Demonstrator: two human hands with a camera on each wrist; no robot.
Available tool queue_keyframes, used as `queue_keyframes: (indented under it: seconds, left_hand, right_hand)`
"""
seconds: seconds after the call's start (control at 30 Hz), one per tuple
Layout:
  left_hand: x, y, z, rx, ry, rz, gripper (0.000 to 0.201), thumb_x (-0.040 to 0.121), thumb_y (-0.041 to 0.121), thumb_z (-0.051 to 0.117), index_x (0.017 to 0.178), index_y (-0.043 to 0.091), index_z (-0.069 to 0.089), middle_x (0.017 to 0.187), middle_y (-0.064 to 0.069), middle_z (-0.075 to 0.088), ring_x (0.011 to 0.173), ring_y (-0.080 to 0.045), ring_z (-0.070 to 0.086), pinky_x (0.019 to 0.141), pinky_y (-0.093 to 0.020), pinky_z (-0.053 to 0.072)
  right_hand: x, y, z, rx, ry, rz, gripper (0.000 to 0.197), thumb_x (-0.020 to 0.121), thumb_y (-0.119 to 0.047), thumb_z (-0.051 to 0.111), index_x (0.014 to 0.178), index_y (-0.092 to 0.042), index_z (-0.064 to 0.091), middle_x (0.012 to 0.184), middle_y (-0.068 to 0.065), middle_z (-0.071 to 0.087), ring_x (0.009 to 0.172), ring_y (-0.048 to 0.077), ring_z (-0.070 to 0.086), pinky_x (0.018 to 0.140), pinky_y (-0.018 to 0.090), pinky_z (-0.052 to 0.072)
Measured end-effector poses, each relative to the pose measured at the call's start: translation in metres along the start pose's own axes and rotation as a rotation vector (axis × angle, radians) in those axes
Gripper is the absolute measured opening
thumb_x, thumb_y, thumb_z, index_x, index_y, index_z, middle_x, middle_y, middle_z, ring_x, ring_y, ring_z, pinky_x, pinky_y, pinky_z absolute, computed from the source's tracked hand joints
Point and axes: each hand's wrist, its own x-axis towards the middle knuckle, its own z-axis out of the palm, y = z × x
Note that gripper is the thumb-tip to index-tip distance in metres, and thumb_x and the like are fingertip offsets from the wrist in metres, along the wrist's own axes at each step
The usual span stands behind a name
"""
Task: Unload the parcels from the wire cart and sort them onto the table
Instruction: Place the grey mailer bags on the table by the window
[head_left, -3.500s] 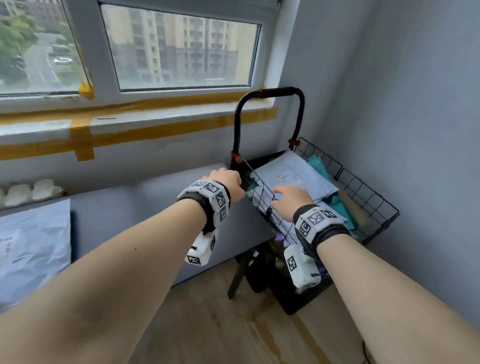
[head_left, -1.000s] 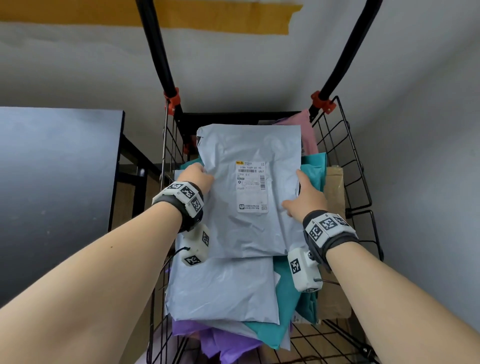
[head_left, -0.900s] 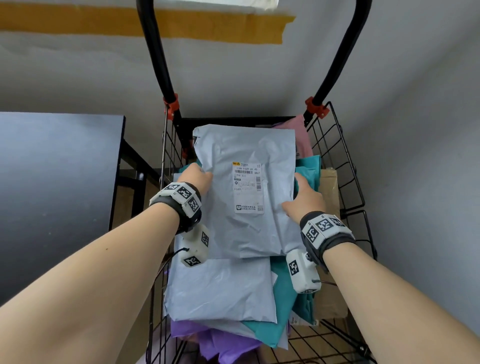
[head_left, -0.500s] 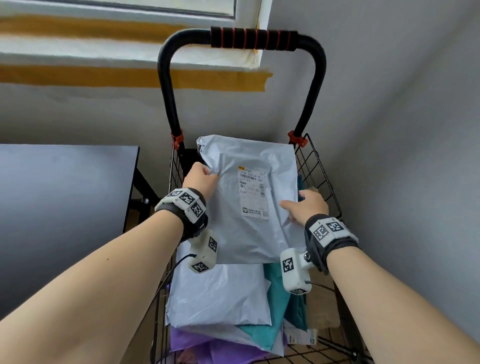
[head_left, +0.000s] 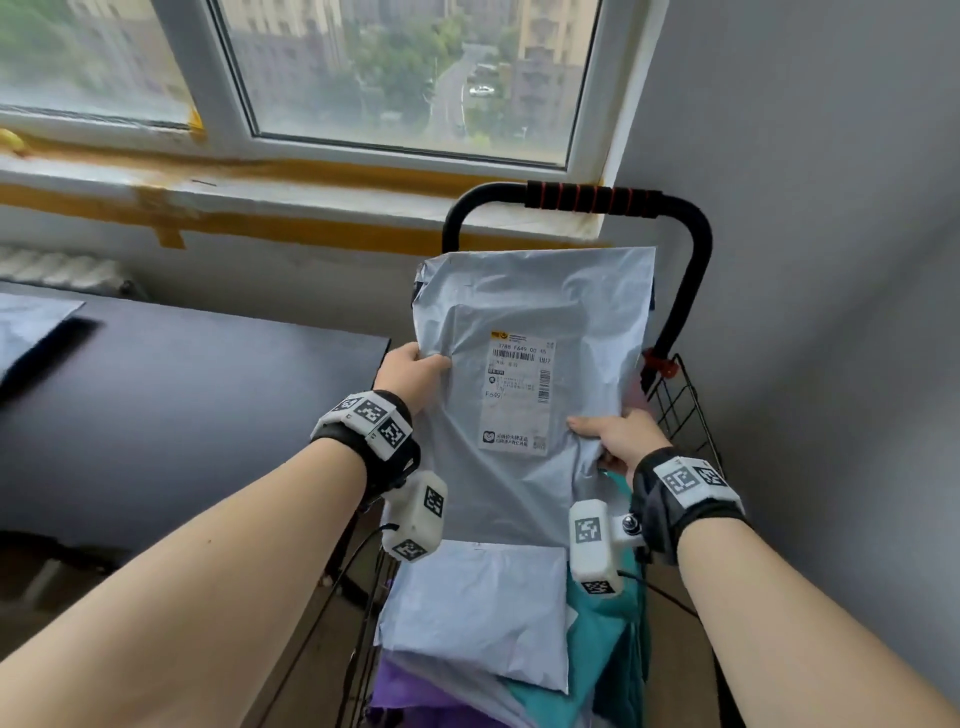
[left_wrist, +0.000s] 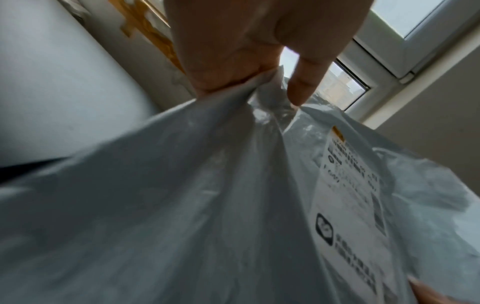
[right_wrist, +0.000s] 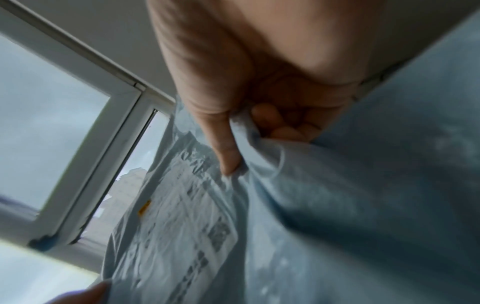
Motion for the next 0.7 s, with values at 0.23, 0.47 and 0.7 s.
queue_keyframes:
  seconds: [0.23,0.47,0.7]
  left_hand:
    - [-0.03,-0.028,-0.072,-0.017,0.147,-0.089,0.007,0.08,0.018,0.058,0.074,0.017,0.056,0.08,-0.004,0.061,0.08,-0.023,0.057,0.08,-0.032,0.05]
    - [-0.026,-0.054,-0.153,-0.023,0.302,-0.095,0.031,0.088,0.012,0.056,0.063,0.016,0.039,0.065,0.0,0.045,0.077,-0.019,0.047,0.069,-0.027,0.036]
    - [-0.023,-0.086,-0.271,-0.021,0.344,-0.054,0.034,0.083,0.021,0.06,0.06,0.015,0.036,0.062,-0.002,0.042,0.075,-0.021,0.045,0.065,-0.03,0.034]
  right_hand:
    - [-0.014,-0.008,0.069,0.1,-0.161,-0.04,0.015,0.075,0.002,0.074,0.077,-0.003,0.06,0.057,0.006,0.064,0.05,0.017,0.06,0.051,0.025,0.047]
    - [-0.057,-0.043,0.143,0.036,-0.266,-0.117,0.015,0.078,0.004,0.067,0.074,-0.007,0.057,0.068,0.01,0.058,0.056,0.022,0.054,0.053,0.027,0.044]
    - [-0.104,-0.068,0.255,0.021,-0.275,-0.125,0.013,0.079,-0.001,0.064,0.075,-0.008,0.054,0.067,0.009,0.055,0.053,0.022,0.053,0.041,0.02,0.041]
